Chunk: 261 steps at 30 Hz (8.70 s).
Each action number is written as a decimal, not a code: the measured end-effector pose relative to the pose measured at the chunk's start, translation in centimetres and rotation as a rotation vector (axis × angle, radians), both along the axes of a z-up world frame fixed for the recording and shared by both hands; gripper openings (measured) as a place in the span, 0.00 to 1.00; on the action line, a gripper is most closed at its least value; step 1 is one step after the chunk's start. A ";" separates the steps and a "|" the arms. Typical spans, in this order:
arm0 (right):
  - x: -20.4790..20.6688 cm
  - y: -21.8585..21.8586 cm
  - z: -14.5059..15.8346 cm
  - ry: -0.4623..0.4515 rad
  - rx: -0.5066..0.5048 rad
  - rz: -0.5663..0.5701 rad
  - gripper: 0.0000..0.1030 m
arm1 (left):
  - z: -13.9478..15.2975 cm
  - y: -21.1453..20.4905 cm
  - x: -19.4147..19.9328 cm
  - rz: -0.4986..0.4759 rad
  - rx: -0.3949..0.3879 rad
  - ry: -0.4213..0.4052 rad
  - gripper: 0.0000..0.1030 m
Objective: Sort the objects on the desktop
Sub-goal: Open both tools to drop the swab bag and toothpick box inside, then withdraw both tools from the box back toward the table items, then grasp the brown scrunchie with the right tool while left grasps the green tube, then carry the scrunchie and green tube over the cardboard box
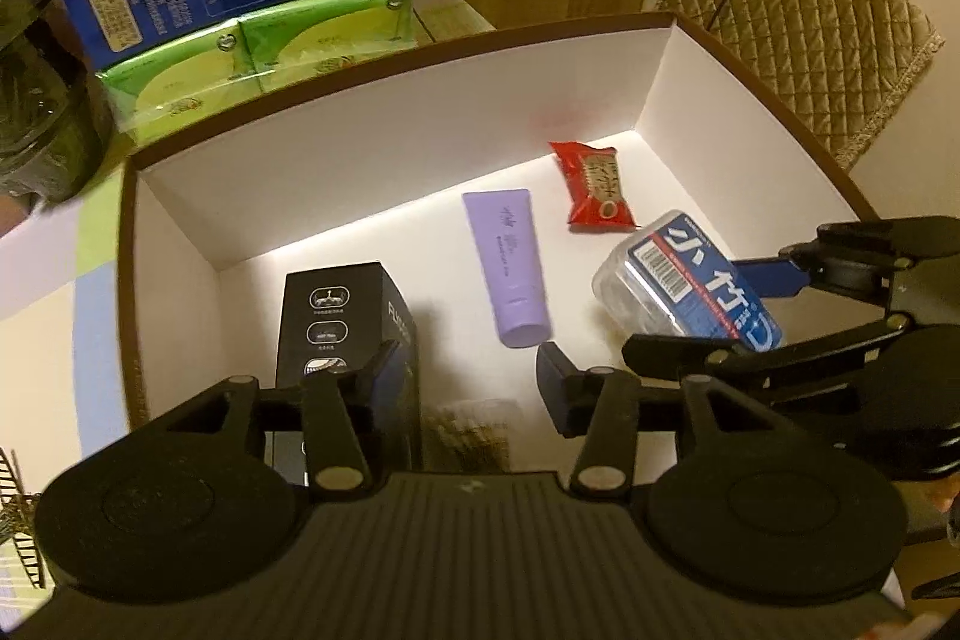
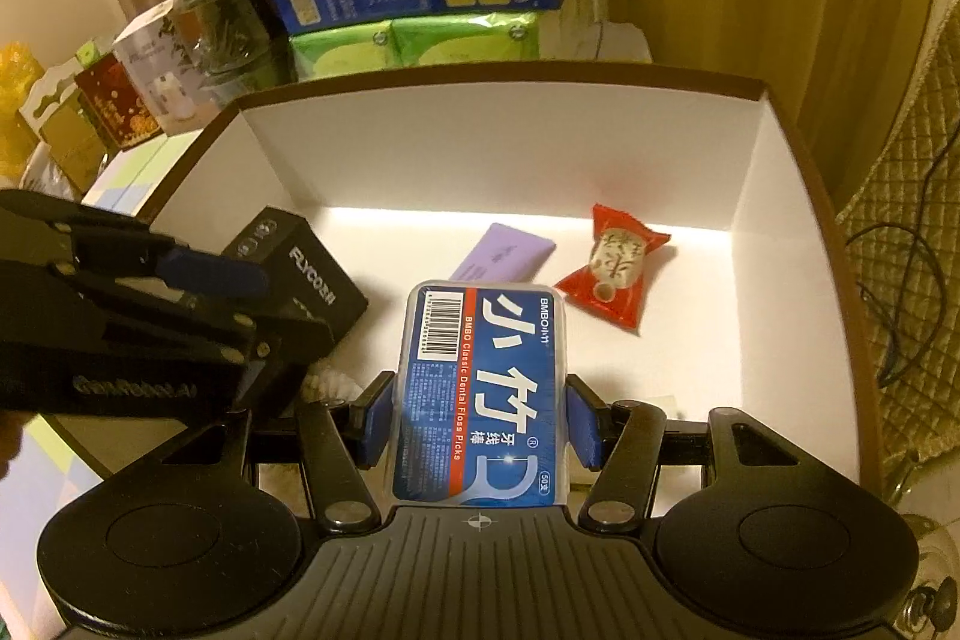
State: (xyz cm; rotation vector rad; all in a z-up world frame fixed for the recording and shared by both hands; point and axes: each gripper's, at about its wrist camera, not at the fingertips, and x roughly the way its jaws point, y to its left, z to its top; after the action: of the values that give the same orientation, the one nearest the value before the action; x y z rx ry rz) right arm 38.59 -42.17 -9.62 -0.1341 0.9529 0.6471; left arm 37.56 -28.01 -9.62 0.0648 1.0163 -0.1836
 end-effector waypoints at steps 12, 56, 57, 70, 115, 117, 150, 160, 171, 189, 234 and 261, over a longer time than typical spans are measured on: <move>0.2 1.9 -0.7 0.004 -0.024 0.033 0.53 | 1.2 2.0 0.1 0.039 -0.012 -0.019 0.51; -5.6 -2.0 4.6 -0.097 0.056 -0.063 0.98 | 6.7 4.0 -9.0 0.171 -0.025 -0.151 0.83; -5.8 -1.9 4.7 -0.099 0.058 -0.061 0.98 | 6.8 4.1 -9.4 0.177 -0.025 -0.156 0.83; -8.5 -1.5 5.7 -0.119 0.091 -0.025 0.98 | 8.1 6.1 -14.7 0.259 -0.025 -0.201 0.83; -20.2 15.1 2.7 -0.001 0.122 0.115 0.98 | 5.5 22.5 -25.3 0.357 0.008 -0.095 0.83; -20.5 16.1 2.5 -0.009 0.129 0.123 0.98 | 5.3 23.1 -25.3 0.356 0.012 -0.091 0.83; -19.2 29.3 -4.2 -0.042 0.053 0.143 0.75 | -1.1 34.8 -21.8 0.344 0.054 -0.012 0.83; -17.8 32.5 -6.9 -0.079 -0.017 0.167 0.67 | -2.8 36.8 -19.4 0.319 0.051 0.004 0.83; -16.6 33.3 -8.5 -0.071 -0.048 0.160 0.35 | -4.4 38.3 -17.0 0.267 0.064 0.008 0.82; -15.3 28.0 -8.0 -0.030 -0.061 -0.029 0.32 | -6.4 37.7 -11.4 0.049 0.126 -0.030 0.75; -22.5 21.6 -6.7 0.022 -0.111 0.077 0.32 | -6.4 30.7 -23.3 0.073 -0.115 0.116 0.12; -23.6 20.6 -7.2 -0.052 -0.139 0.179 0.37 | -6.9 25.7 -24.2 0.176 0.047 0.108 0.25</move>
State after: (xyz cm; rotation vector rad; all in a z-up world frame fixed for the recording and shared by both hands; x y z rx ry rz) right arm 14.99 -21.60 -16.85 -0.3617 0.9419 0.7380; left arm 13.35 -2.28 -16.48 0.0075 1.1285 -0.0024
